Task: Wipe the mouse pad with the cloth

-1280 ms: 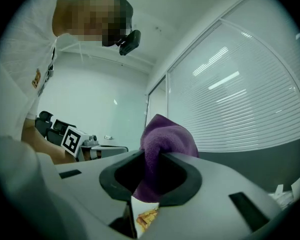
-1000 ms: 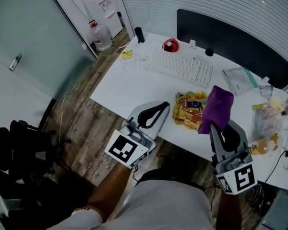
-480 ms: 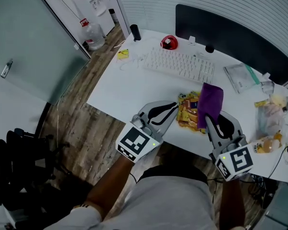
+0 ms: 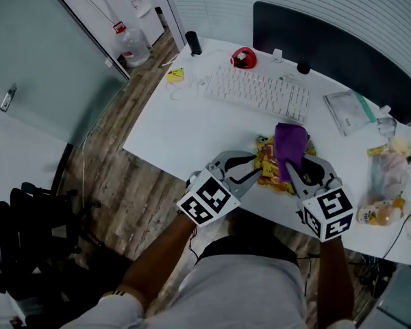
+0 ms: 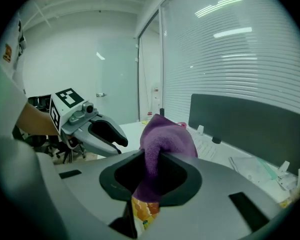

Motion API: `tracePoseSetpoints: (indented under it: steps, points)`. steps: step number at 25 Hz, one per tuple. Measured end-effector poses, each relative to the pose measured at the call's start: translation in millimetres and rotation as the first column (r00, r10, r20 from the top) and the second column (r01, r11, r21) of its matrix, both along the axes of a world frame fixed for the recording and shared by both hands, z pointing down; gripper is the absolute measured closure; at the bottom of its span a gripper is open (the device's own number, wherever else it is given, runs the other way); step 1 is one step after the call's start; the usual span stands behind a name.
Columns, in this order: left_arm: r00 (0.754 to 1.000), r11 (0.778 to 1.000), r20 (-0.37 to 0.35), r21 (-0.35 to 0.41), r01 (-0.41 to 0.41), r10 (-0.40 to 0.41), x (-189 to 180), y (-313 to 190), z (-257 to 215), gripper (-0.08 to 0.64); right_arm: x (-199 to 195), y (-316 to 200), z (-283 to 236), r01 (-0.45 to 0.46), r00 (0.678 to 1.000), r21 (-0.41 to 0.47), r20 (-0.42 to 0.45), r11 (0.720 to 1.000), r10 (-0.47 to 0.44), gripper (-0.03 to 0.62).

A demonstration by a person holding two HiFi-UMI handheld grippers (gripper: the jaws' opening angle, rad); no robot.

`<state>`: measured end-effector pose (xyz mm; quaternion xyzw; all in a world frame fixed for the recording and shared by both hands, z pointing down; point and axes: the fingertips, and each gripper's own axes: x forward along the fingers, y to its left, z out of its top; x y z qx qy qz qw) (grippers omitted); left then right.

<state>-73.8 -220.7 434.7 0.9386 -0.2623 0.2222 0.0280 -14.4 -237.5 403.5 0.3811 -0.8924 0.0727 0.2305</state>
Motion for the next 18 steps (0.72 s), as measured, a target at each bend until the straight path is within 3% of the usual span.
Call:
tracePoseSetpoints:
  steps: [4, 9, 18]
  points:
    - [0.992, 0.998, 0.124, -0.068, -0.020, 0.028, 5, -2, 31, 0.423, -6, -13, 22, 0.042, 0.997, -0.058, -0.055, 0.997, -0.045, 0.522]
    - [0.975, 0.990, 0.213, -0.137, -0.027, 0.056, 13, -6, 58, 0.416, -19, -23, 48, 0.104, 0.983, -0.143, -0.137, 0.984, -0.124, 0.522]
    - [0.930, 0.972, 0.348, -0.234, -0.036, 0.118, 21, -14, 99, 0.397, -40, -49, 91, 0.188, 0.919, -0.251, -0.297, 0.950, -0.260, 0.522]
